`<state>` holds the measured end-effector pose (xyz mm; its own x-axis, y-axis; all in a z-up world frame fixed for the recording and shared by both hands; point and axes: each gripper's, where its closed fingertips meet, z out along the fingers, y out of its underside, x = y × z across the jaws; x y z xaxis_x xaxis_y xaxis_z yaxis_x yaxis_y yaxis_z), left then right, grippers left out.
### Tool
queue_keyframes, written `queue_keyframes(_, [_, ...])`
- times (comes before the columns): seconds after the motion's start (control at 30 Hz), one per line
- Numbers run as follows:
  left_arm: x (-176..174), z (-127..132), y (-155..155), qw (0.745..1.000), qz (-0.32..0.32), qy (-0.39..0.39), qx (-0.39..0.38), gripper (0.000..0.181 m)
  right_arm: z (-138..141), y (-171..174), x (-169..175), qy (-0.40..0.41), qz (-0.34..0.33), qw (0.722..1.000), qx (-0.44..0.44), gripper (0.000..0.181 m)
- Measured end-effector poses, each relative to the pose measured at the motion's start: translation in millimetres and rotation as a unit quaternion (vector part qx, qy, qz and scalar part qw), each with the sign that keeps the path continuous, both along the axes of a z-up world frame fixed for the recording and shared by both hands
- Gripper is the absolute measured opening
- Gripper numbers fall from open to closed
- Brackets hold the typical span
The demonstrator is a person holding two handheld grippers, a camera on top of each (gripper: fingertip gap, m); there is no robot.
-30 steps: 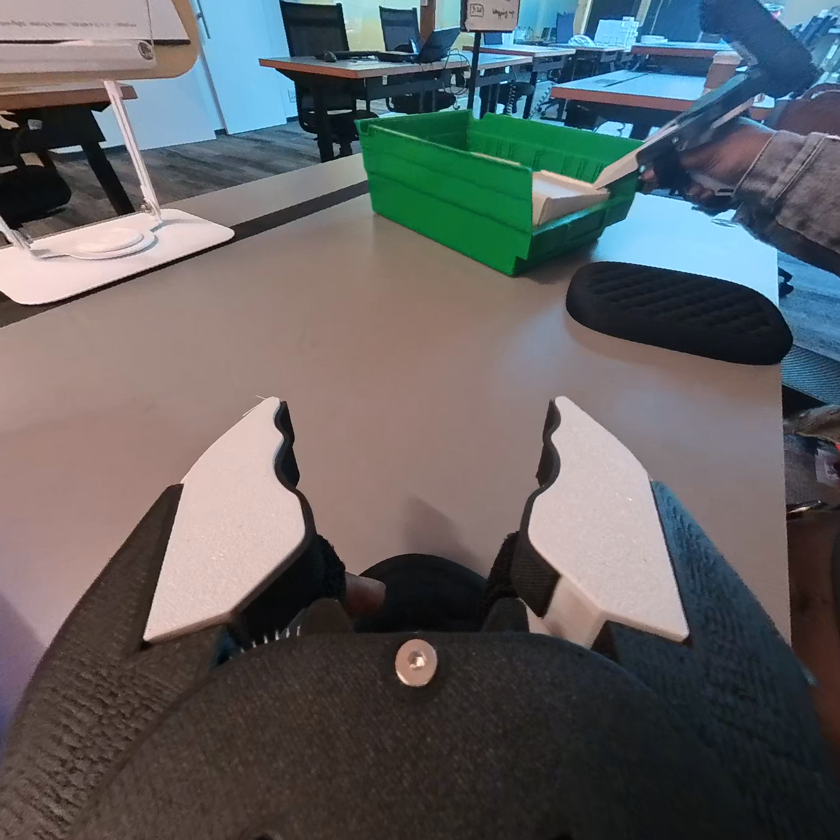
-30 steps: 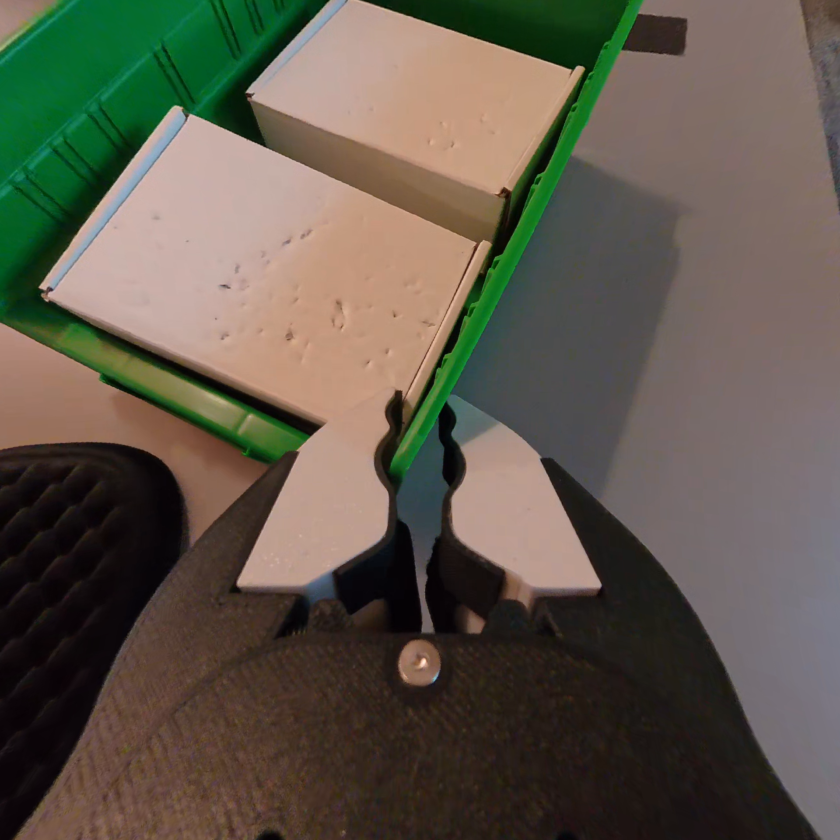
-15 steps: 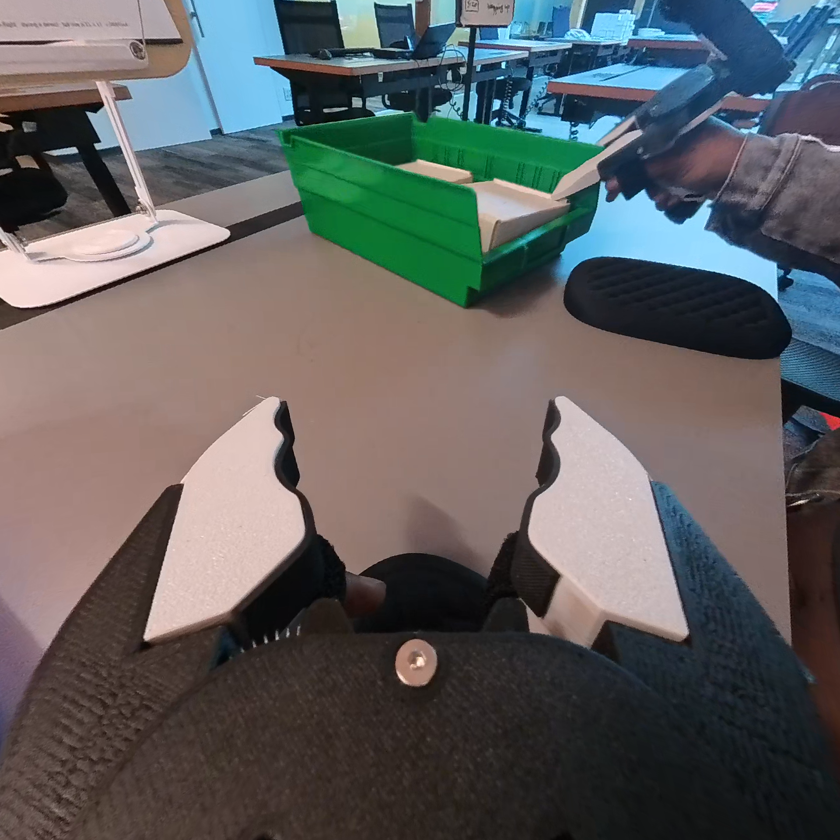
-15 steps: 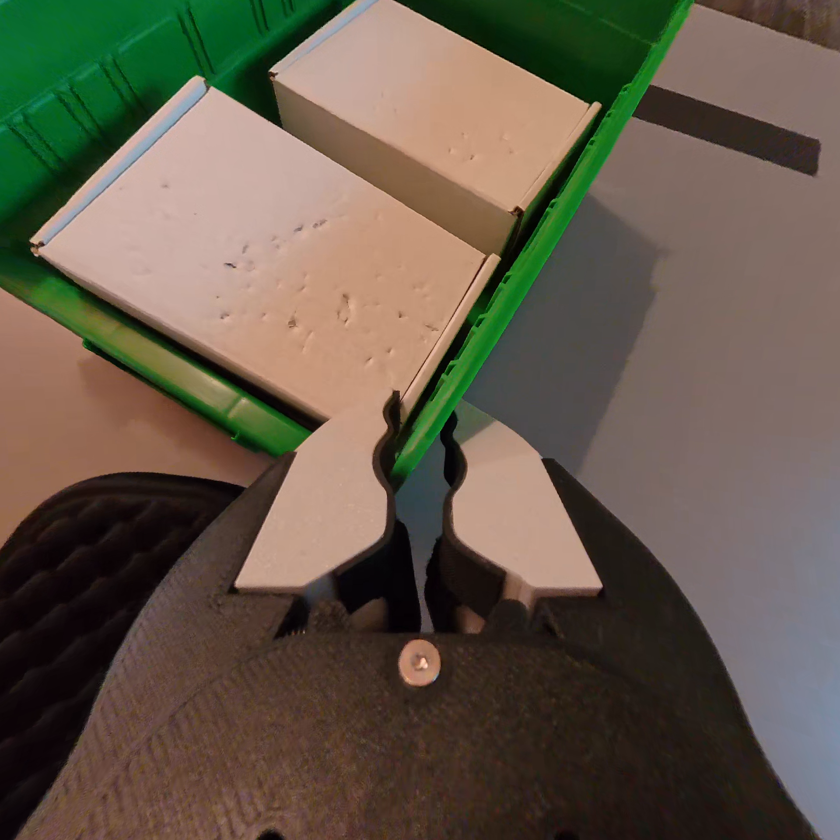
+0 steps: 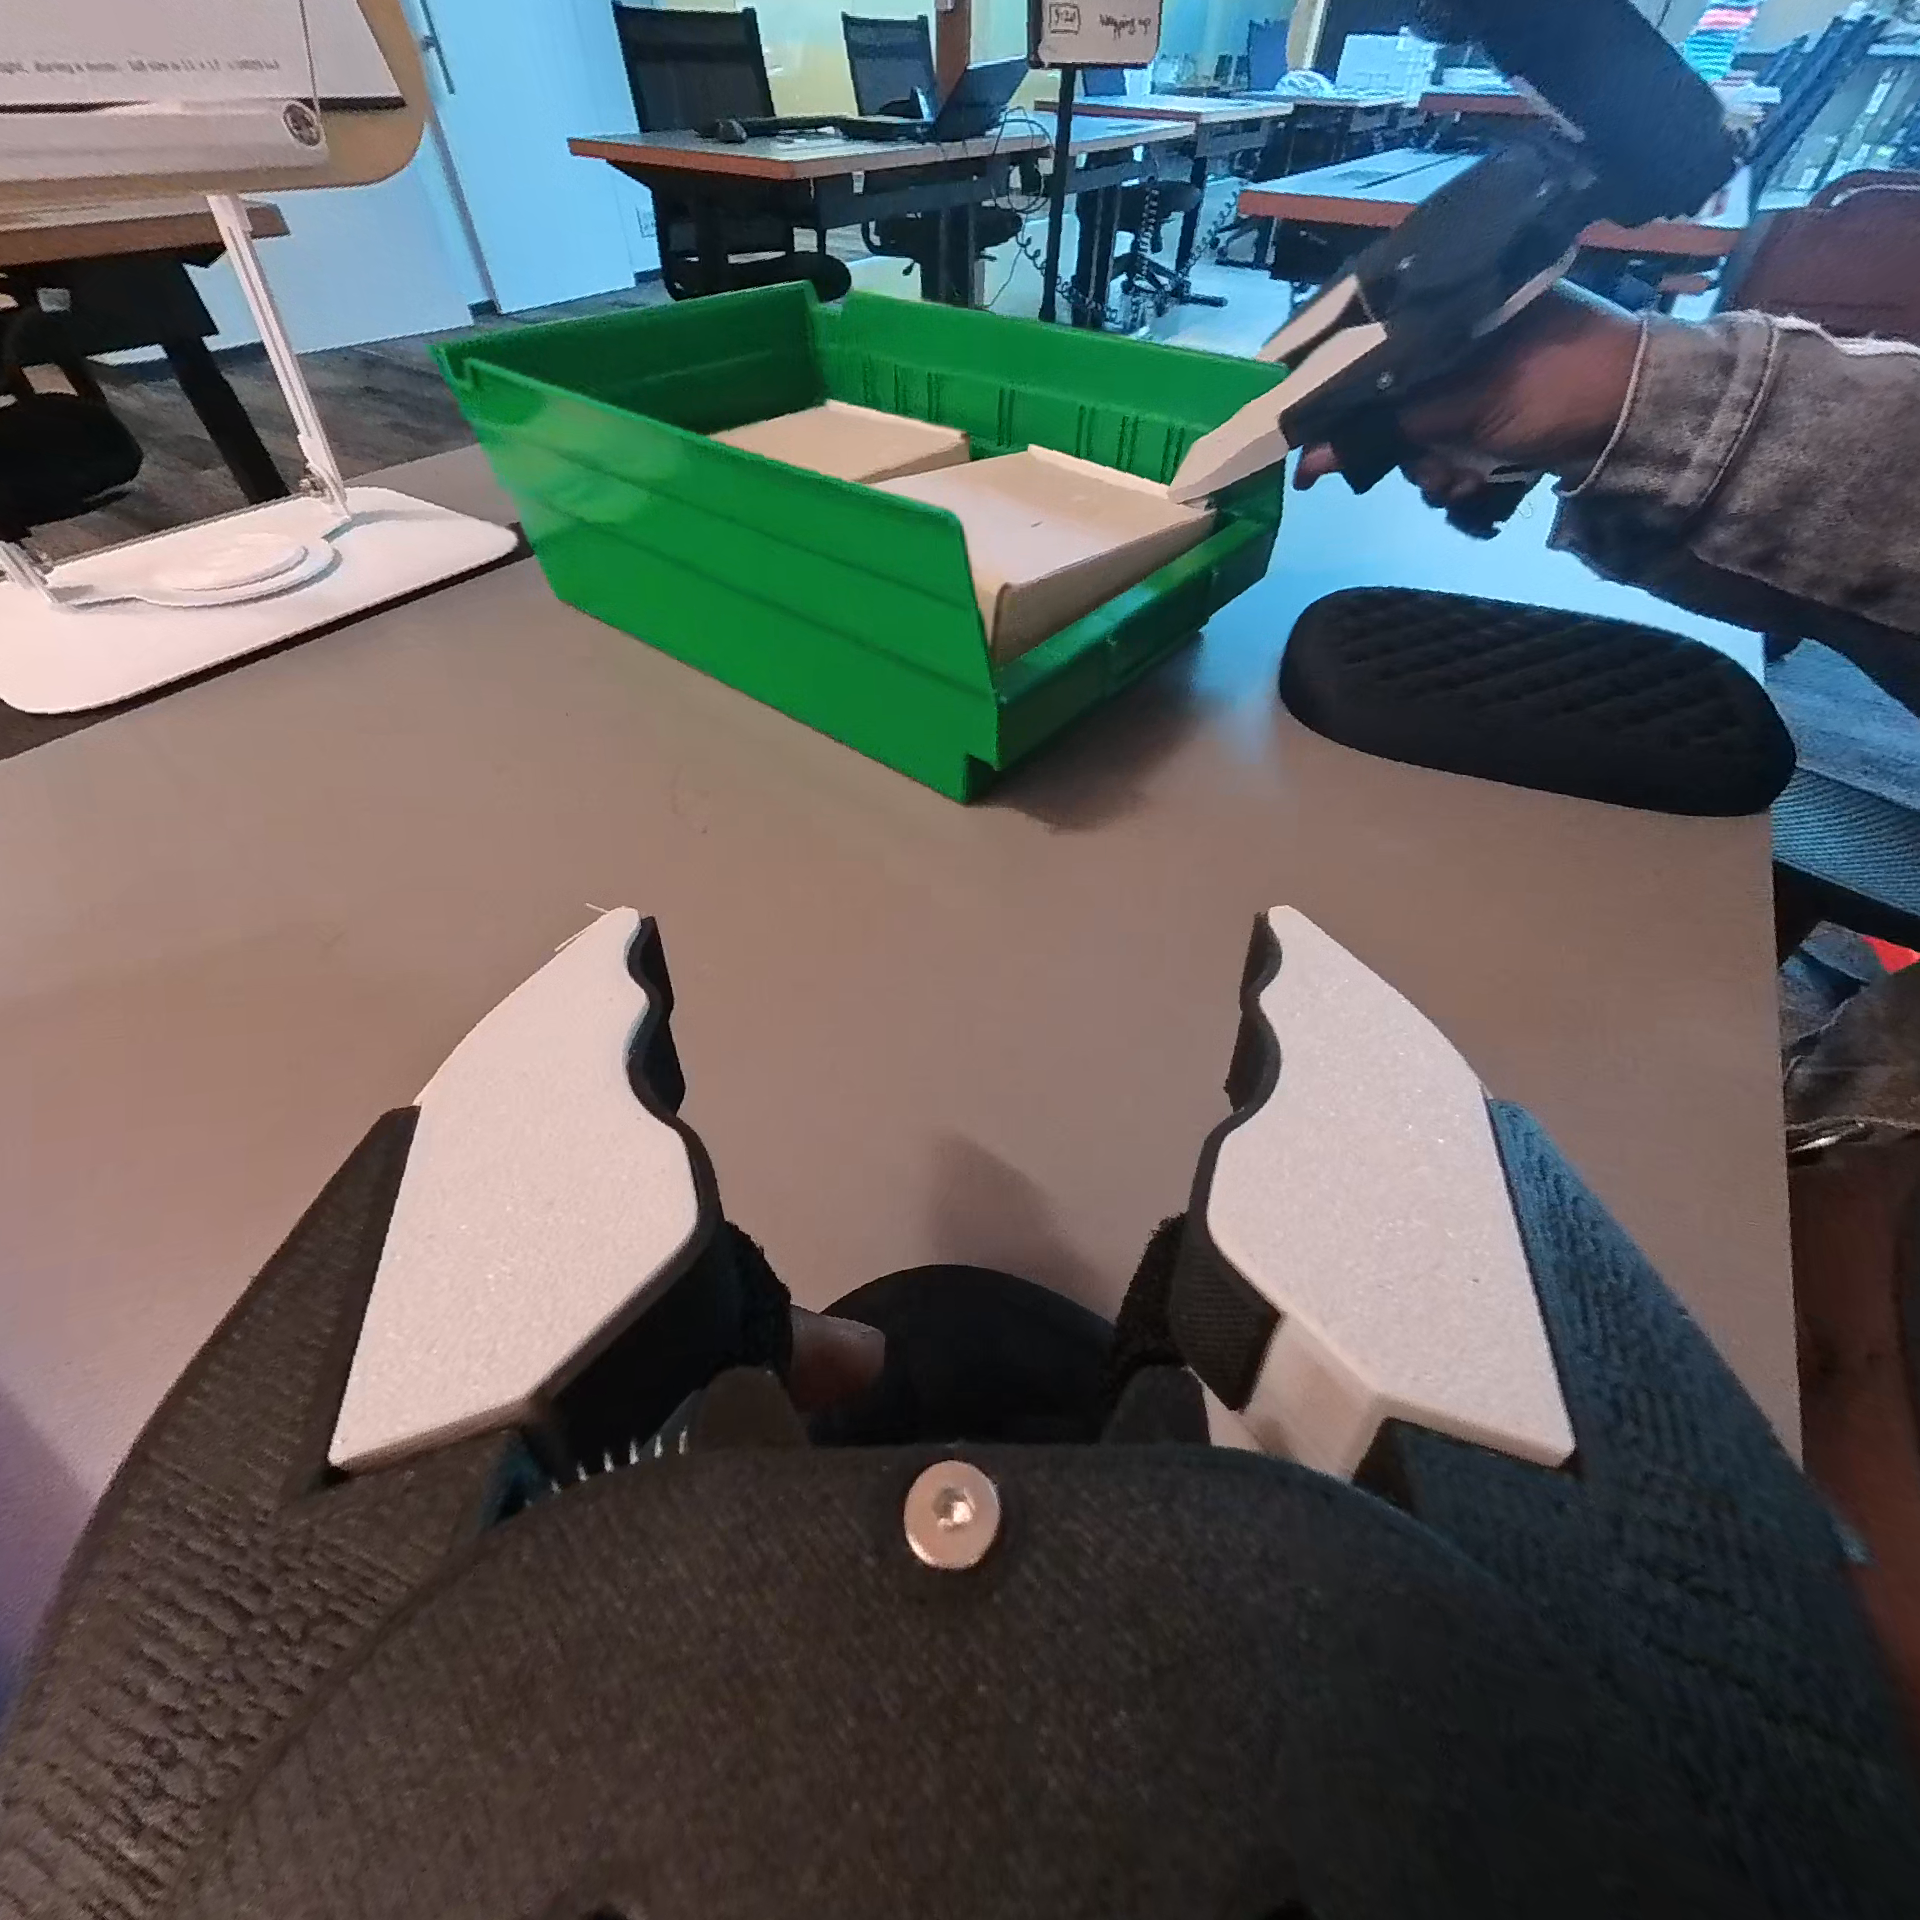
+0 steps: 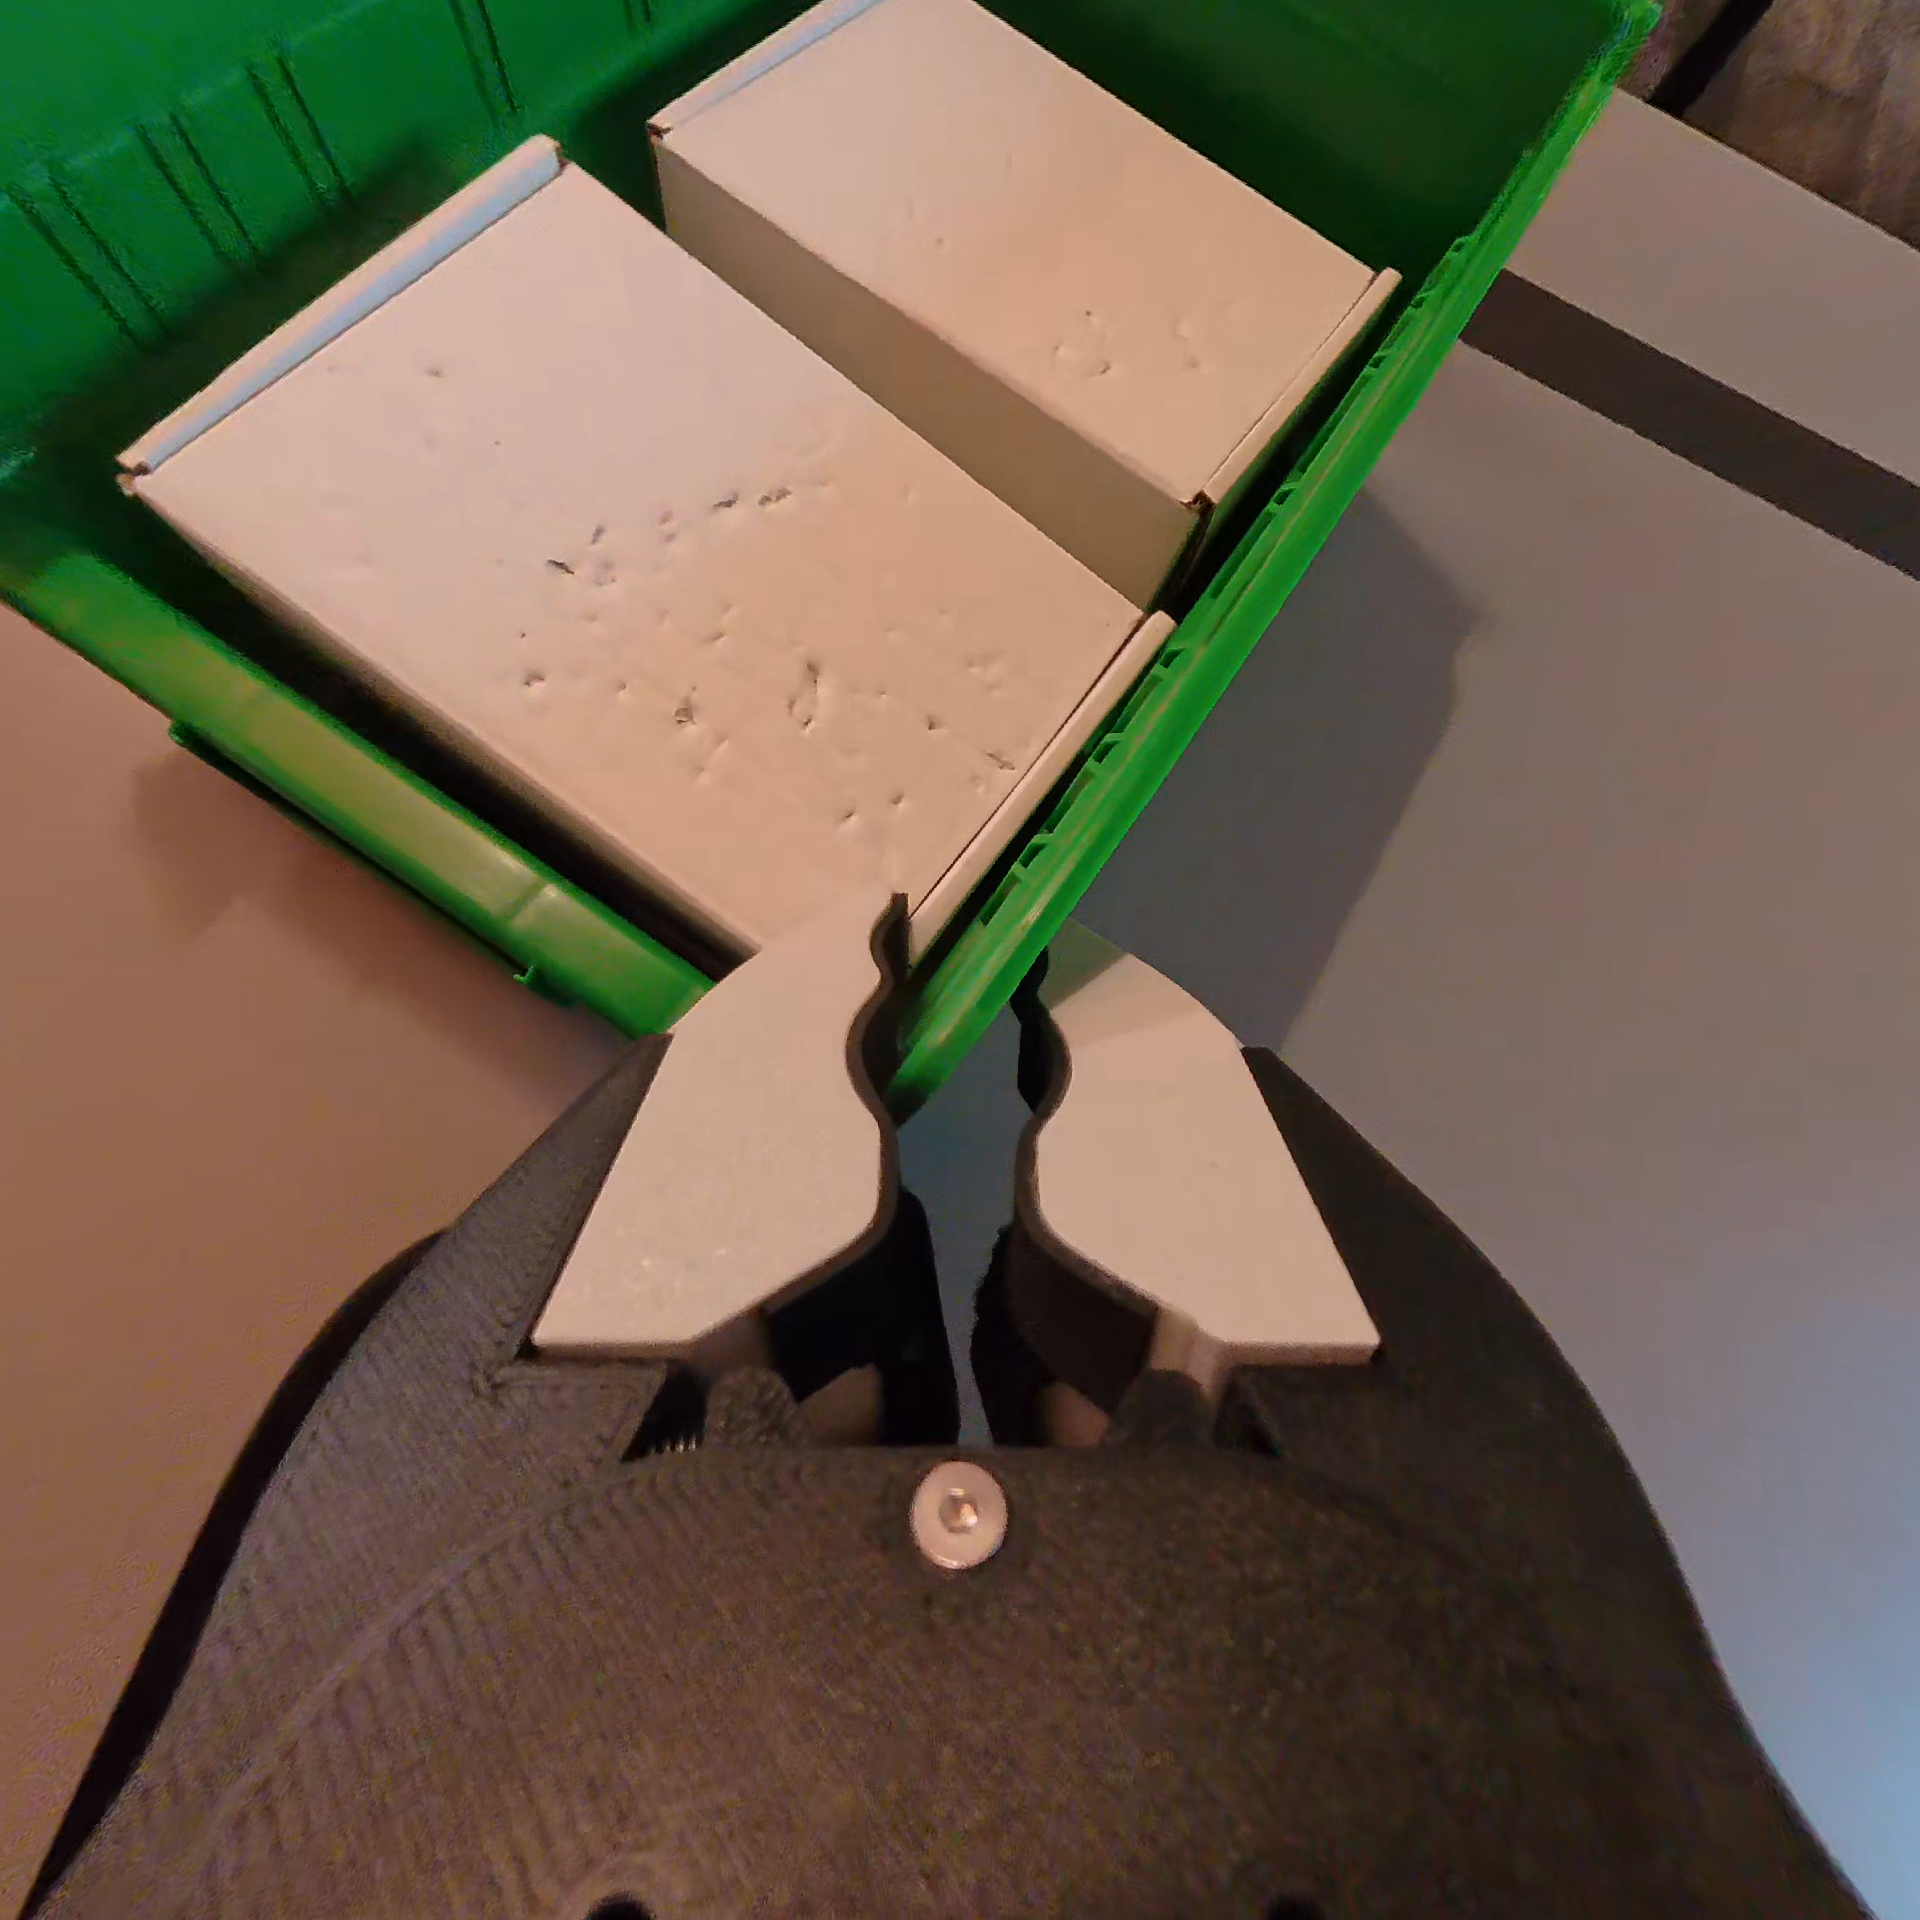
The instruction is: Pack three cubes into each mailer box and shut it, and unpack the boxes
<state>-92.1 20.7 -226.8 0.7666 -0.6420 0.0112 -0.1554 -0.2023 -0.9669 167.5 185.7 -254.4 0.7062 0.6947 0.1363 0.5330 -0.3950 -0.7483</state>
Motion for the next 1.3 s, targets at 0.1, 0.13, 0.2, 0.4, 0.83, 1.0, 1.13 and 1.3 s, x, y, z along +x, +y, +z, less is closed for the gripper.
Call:
queue_keyframes(0.1, [0, 0, 0, 1.0, 0.0, 0.002, 0.002, 0.104, 0, -1, -14, 0.0, 0.011, 1.0, 0.002, 0.019])
queue_keyframes(0.13, [0, 0, 0, 1.0, 0.0, 0.003, 0.002, 0.104, 0, -2, -18, -0.003, 0.016, 1.0, 0.003, 0.019])
queue_keyframes(0.2, [1, 0, 0, 1.0, 0.0, 0.004, 0.002, 0.104, 0, -2, -27, -0.006, 0.025, 1.0, 0.005, 0.019])
queue_keyframes(0.4, [1, 0, 0, 1.0, 0.0, 0.005, 0.003, 0.104, 1, -4, -55, -0.005, 0.047, 0.999, 0.003, 0.019])
queue_keyframes(0.83, [1, 0, -1, 1.0, -0.001, 0.007, 0.005, 0.104, 2, -12, -126, -0.011, 0.099, 0.995, 0.009, 0.02])
queue_keyframes(1.0, [1, 0, -1, 1.0, -0.001, 0.007, 0.005, 0.104, 2, -16, -153, -0.011, 0.12, 0.993, 0.01, 0.02])
queue_keyframes(1.13, [1, 0, -1, 1.0, -0.001, 0.007, 0.006, 0.104, 2, -20, -174, -0.012, 0.13, 0.991, 0.003, 0.021])
queue_keyframes(1.3, [2, 0, -2, 1.0, -0.002, 0.007, 0.008, 0.104, 2, -24, -197, -0.01, 0.14, 0.99, 0.005, 0.021])
